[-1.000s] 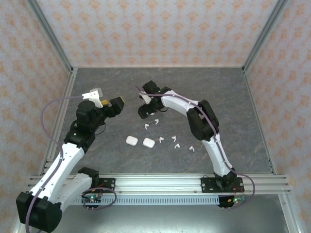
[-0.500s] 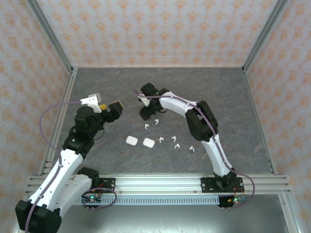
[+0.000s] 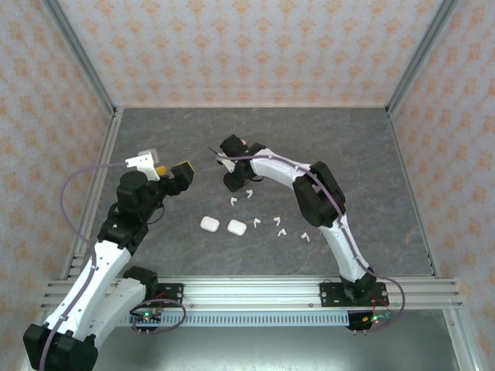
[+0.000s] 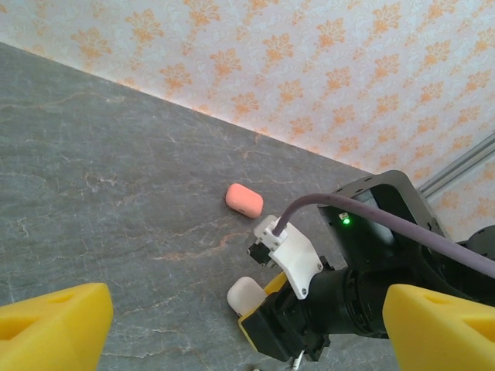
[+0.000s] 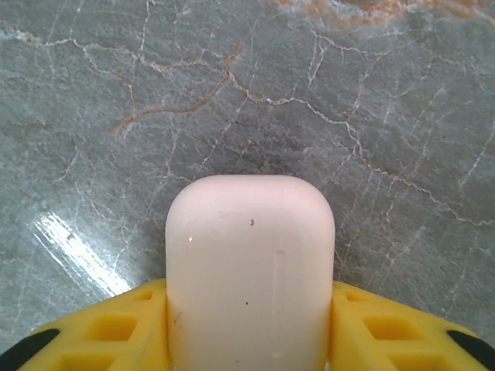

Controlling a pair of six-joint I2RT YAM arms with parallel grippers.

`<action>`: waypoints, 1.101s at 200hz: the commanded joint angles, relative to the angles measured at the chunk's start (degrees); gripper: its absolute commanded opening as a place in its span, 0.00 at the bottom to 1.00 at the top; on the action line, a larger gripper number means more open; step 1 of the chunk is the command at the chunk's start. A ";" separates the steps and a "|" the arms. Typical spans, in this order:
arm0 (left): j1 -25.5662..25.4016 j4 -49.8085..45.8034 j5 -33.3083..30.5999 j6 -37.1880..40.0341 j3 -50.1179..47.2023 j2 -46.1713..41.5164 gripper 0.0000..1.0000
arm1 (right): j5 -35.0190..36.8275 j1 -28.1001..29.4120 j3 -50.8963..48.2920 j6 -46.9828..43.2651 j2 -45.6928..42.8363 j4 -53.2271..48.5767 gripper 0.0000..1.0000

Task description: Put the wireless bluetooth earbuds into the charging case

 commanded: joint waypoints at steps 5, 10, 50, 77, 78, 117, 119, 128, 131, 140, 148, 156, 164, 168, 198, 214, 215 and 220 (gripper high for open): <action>0.06 -1.56 -0.24 0.85 1.51 1.00 0.91 | 1.67 -0.33 -4.68 -0.21 -3.72 -1.31 0.43; 0.01 -1.75 0.15 0.85 1.80 1.36 0.91 | 1.22 -0.40 -5.42 0.00 -4.72 -0.15 0.42; 0.21 1.07 5.51 -1.91 2.83 5.68 0.89 | -1.26 -2.37 -15.02 -0.35 -17.60 11.36 0.42; 0.47 2.50 10.72 -3.25 5.09 10.35 0.86 | -3.93 -3.01 -22.73 -2.07 -27.25 18.66 0.42; 0.49 2.64 10.89 -3.29 5.17 10.51 0.86 | -4.05 -3.02 -23.07 -2.15 -27.55 18.85 0.42; 0.51 5.50 17.66 -4.74 7.62 14.83 0.78 | -8.43 -3.17 -29.75 -5.35 -35.85 24.56 0.42; 0.49 5.50 18.02 -4.74 7.69 15.01 0.77 | -8.61 -3.19 -30.13 -5.49 -36.16 24.90 0.42; 0.51 5.41 19.74 -4.74 8.43 15.62 0.76 | -9.08 -3.19 -31.66 -6.38 -37.43 26.98 0.42; 0.52 5.32 20.33 -4.74 8.63 15.82 0.76 | -9.22 -3.16 -32.11 -6.67 -37.84 27.51 0.42; 0.51 5.21 21.94 -4.74 9.17 16.20 0.75 | -9.49 -3.17 -33.16 -7.63 -39.05 28.82 0.42; 0.53 5.27 23.08 -4.71 9.52 16.47 0.75 | -9.77 -3.12 -34.07 -8.83 -39.93 29.80 0.42; 0.54 5.78 24.72 -4.73 9.56 16.61 0.74 | -10.48 -3.10 -35.06 -10.20 -40.92 31.02 0.42; 0.51 6.86 26.39 -4.73 9.60 16.73 0.74 | -11.26 -3.02 -36.17 -11.60 -41.84 32.38 0.42; 0.47 7.16 27.07 -4.71 9.70 16.78 0.74 | -11.38 -2.93 -36.74 -12.30 -42.27 33.04 0.42; 0.52 7.38 31.99 -4.69 11.00 17.73 0.72 | -11.88 -1.96 -38.51 -16.61 -44.64 35.21 0.42; 0.51 6.83 33.36 -4.73 11.49 18.22 0.71 | -12.72 -1.38 -38.86 -18.14 -45.29 35.98 0.42; 0.51 6.82 33.37 -4.73 11.50 18.27 0.71 | -12.85 -1.36 -38.87 -18.23 -45.32 36.03 0.42; 0.50 6.79 33.47 -4.71 11.49 18.32 0.71 | -13.10 -1.14 -38.95 -18.70 -45.44 36.23 0.42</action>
